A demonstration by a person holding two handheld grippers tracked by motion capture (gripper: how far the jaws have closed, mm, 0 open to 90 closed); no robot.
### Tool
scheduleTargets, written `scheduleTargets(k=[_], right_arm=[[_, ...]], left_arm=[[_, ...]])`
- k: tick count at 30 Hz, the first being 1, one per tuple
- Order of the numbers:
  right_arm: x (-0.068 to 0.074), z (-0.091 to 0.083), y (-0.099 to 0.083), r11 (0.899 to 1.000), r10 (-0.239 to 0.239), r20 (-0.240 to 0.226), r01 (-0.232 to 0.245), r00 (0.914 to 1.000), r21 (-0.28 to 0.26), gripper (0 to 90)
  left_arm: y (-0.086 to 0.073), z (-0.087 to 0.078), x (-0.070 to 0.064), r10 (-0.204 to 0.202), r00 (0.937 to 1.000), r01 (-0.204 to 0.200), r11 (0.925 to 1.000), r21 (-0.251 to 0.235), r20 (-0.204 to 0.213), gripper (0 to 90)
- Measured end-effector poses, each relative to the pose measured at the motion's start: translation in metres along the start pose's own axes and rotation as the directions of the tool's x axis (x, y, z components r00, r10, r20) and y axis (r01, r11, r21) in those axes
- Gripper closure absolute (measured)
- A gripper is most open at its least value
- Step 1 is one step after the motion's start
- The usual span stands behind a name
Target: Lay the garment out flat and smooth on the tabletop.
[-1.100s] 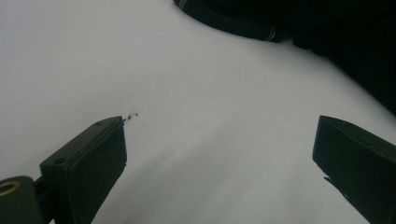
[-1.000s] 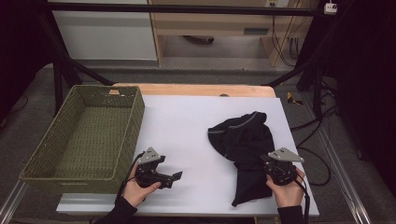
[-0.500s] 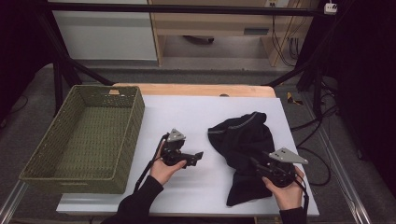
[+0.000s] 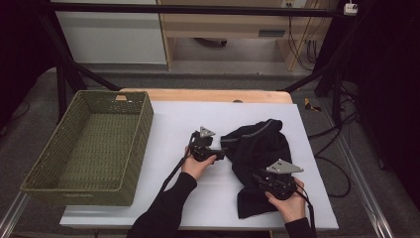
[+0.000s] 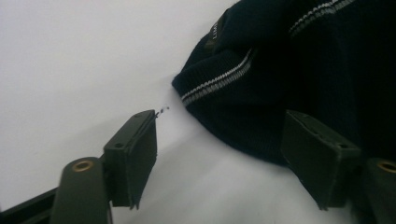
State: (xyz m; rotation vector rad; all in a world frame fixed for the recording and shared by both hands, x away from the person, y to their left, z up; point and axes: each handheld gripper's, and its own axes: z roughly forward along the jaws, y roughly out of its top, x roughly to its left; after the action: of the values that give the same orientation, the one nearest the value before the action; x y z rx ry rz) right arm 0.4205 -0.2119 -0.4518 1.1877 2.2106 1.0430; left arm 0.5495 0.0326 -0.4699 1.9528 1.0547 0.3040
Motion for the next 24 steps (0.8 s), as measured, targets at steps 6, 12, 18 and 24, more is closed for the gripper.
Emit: scheduleTargets(k=[6, 12, 18, 24], right_arm=[[0.003, 0.003, 0.001, 1.0, -0.013, -0.012, 0.013, 0.9998, 0.016, 71.7], [0.004, 0.005, 0.001, 1.0, -0.01, -0.018, 0.01, 0.9998, 0.019, 74.9], [0.003, 0.008, 0.001, 1.0, -0.008, -0.026, 0.009, 0.9996, 0.023, 84.1], [0.003, 0.003, 0.004, 1.0, 0.005, -0.043, -0.004, 0.9991, 0.013, 88.6]], left_arm=[[-0.001, 0.018, -0.007, 0.025, 0.9994, -0.025, 0.9995, 0.02, -0.022, 41.2], [-0.004, 0.026, -0.011, 0.034, 0.9986, -0.033, 0.999, 0.029, -0.039, 51.9], [-0.003, 0.027, -0.015, 0.047, 0.9972, -0.045, 0.9983, 0.037, -0.058, 68.9], [0.0, 0.024, -0.014, 0.028, 0.9991, -0.026, 0.9981, 0.056, -0.033, 83.1]])
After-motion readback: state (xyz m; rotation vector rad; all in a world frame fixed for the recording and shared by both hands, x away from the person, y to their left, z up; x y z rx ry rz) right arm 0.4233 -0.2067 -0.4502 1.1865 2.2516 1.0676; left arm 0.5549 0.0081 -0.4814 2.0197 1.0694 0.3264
